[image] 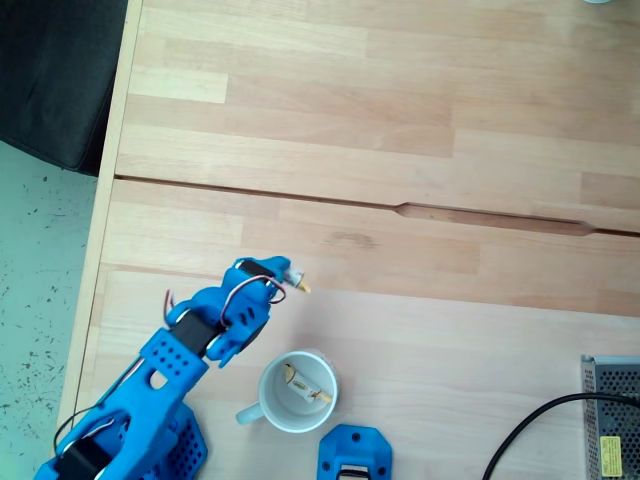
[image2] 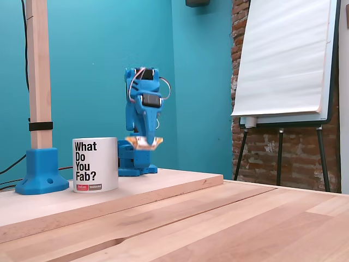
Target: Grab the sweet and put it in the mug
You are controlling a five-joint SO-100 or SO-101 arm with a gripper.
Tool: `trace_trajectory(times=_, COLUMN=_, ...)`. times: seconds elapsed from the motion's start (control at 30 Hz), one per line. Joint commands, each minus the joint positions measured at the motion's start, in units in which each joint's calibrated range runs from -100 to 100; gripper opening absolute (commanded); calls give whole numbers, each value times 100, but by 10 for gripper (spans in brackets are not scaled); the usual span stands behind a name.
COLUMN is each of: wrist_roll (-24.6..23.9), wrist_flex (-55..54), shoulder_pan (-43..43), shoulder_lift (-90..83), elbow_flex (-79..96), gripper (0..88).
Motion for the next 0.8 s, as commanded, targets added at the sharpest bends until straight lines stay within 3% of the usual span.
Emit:
trace_trajectory(times=0.0, wrist_roll=0, wrist_flex=27, shoulder_pan=40, shoulder_lift=-891, elbow_flex=-387, gripper=0)
trace_trajectory(times=0.23, wrist_roll=49, wrist_flex=27, shoulder_pan=192, shoulder_lift=-2294, elbow_flex=-361, gripper=0)
trace_trajectory(times=0.77, wrist_roll=54, wrist_flex=27, shoulder_pan=2095, shoulder_lift=-2930, elbow_flex=505, gripper=0)
